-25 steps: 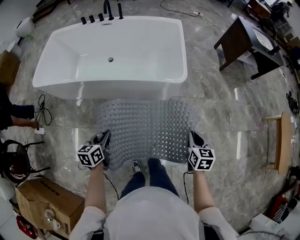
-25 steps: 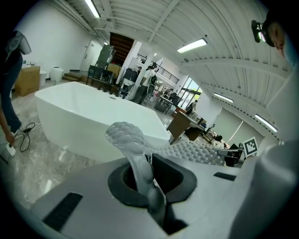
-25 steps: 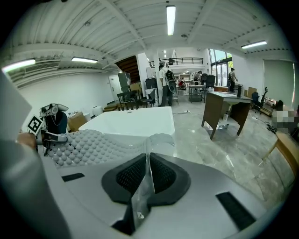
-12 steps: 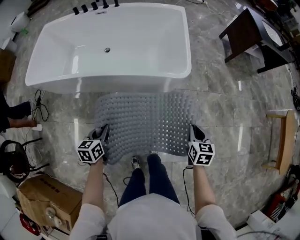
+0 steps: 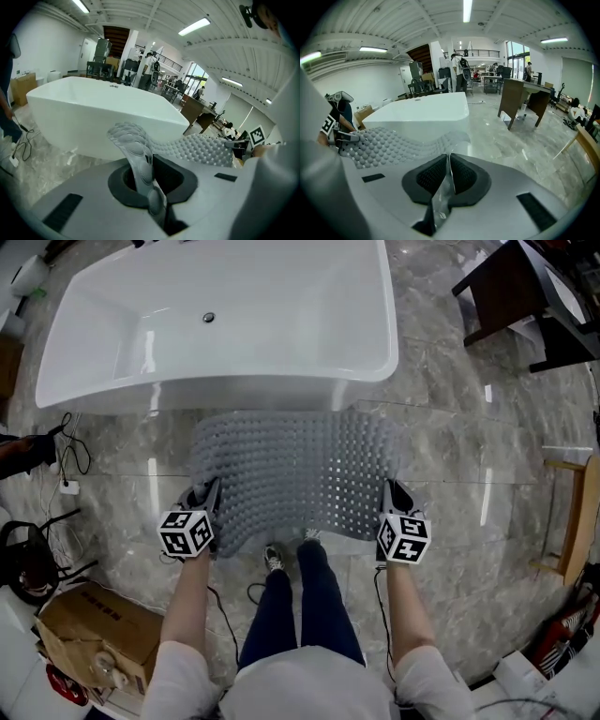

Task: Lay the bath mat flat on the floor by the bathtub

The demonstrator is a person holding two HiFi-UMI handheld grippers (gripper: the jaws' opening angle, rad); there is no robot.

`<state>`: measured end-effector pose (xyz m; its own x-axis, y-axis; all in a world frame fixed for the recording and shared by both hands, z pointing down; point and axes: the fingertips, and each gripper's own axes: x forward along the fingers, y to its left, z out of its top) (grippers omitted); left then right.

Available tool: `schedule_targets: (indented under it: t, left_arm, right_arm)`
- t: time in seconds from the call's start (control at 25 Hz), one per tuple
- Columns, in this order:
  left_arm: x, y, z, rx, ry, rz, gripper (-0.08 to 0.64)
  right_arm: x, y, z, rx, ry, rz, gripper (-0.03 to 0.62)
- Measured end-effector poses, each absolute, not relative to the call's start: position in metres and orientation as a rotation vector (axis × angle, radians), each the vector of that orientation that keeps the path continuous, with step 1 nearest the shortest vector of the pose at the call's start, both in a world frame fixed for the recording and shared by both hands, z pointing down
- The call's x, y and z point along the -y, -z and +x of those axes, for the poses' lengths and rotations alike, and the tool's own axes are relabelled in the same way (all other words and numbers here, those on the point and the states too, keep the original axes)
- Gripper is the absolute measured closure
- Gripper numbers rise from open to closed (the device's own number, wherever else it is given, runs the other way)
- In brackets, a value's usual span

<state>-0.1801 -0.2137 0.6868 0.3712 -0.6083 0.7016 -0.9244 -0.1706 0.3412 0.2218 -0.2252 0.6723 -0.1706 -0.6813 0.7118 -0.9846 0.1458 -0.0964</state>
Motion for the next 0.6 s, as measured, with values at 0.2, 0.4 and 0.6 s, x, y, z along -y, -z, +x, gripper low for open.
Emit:
schedule_targets:
  t: [0.2, 0.4, 0.6]
  left_arm:
    - [0.222, -0.732, -0.180, 1.344, -0.636, 1.876, 0.515]
    - [0.236, -0.781, -0.176, 1.350, -0.709, 1.864, 0.515]
    - [0.249, -0.825, -0.165, 1.326, -0.740, 1.861, 0.515]
  right_arm:
    - [0.234, -0.718, 0.230, 1.897, -0.778, 1.567, 0.551]
    - [0.247, -0.764, 0.236, 1.870, -0.779, 1.557, 0.551]
    - [0.258, -0.807, 0.237, 1.853, -0.775, 1.529, 0.551]
